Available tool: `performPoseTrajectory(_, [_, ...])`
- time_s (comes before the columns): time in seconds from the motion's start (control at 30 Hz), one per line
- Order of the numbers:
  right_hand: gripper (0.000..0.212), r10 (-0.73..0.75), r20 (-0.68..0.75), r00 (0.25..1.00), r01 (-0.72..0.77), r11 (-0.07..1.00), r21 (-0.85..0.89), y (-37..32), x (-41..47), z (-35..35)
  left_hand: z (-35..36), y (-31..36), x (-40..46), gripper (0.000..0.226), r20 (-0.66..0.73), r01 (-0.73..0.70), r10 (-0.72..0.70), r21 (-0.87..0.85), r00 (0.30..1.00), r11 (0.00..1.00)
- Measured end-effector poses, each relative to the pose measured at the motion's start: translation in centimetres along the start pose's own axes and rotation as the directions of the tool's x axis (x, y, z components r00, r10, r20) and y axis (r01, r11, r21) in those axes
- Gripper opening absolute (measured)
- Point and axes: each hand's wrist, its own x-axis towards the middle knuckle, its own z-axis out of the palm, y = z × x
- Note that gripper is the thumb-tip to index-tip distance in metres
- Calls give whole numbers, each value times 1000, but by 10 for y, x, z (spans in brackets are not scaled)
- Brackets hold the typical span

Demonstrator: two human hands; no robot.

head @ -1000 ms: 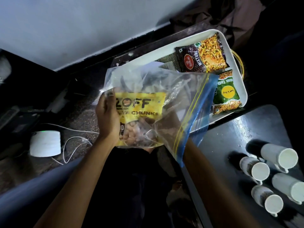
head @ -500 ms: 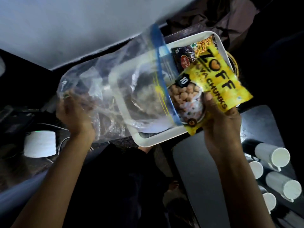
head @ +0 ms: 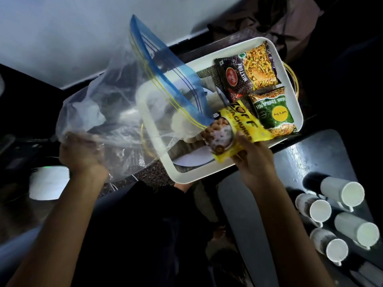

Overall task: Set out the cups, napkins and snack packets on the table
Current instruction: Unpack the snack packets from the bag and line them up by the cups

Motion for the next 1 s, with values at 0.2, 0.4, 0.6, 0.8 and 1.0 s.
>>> performPoseTrajectory(0.2, [83, -324, -325, 888, 208, 915, -345, 19, -15, 18, 5, 2, -8, 35, -47, -3, 6, 79, 999, 997])
performPoseTrajectory(0.4, [71, -633, 245, 735, 309, -9, -951, 55, -16, 15, 9, 8, -26, 38, 39, 51, -53, 29, 998, 998])
performPoseTrajectory(0.6, [57, -445, 287, 848, 292, -59, -955, 61, -8, 15, 13, 22, -53, 24, -5, 25, -25, 20, 1000, 999])
performPoseTrajectory(0.8, [40, -378, 126, 917, 367, 677, -638, 0, -58, 16, 17, 41, -95, 34, 3, 8, -8, -123, 1000, 992])
performPoseTrajectory(1.0, [29, -242, 125, 962, 246, 969, -12, -32, -108, 17, 27, 59, -160, 18, 112, -51, 63, -102, 992, 993])
